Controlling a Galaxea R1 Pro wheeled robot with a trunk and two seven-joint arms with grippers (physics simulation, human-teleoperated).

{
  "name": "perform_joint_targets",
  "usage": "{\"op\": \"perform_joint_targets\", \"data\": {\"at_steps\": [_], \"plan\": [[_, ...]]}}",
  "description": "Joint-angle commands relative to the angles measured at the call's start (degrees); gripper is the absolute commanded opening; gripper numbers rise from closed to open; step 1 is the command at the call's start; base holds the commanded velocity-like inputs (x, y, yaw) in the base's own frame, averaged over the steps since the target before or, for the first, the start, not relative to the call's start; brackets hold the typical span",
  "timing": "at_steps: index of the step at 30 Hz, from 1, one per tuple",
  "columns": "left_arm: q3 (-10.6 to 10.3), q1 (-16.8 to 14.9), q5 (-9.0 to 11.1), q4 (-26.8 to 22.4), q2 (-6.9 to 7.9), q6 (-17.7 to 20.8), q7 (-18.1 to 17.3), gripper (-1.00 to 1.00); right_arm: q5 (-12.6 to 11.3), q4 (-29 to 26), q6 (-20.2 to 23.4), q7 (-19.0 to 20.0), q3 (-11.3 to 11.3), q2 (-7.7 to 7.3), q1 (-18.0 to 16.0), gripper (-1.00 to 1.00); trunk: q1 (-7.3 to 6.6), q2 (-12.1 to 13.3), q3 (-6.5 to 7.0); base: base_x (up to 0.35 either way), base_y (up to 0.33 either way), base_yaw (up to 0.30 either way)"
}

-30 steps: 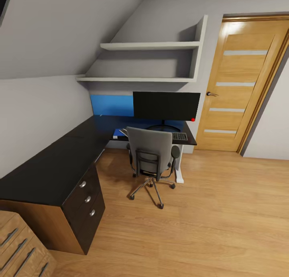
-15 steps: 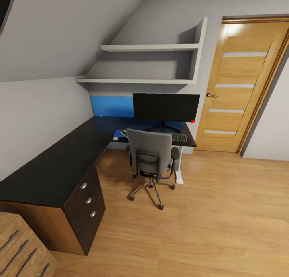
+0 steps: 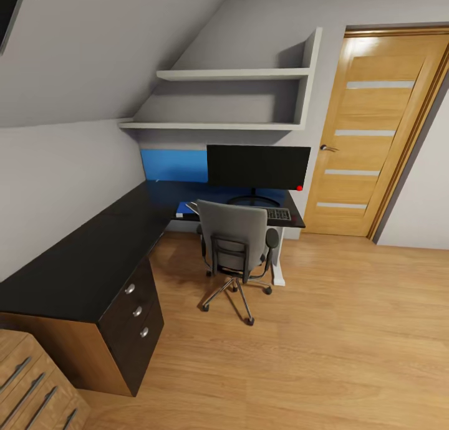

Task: In the bedroom, organize the workspace by keeping the computer under the desk, ensuring the monitor is on the desk, placing the keyboard on the desk next to the monitor, placing the mouse on the desk next to the keyboard, moving the folder from the swivel chair onto the desk next to the mouse, stacking the notebook on top of the folder with the pen on top of the notebook, and positioning the swivel chair next to the desk.

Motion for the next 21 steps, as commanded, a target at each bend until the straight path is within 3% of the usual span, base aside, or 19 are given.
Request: {"op": "perform_joint_targets", "data": {"at_steps": [1, 21], "plan": [[0.44, -0.02, -0.1, 0.02, -0.03, 0.41, -0.3, 1.0, -0.53, 0.12, -0.05, -0.03, 0.53, -0.01, -0.04, 1.0, 0.0, -0.04, -0.06, 0.0, 0.0, 0.0], [0.48, -0.01, -0.09, 0.02, -0.28, 1.47, -0.32, 1.0, -0.57, 0.17, 1.02, 0.0, 0.52, 0.01, -0.04, 1.0, 0.0, -0.04, -0.06, 0.0, 0.0, 0.0]]}}
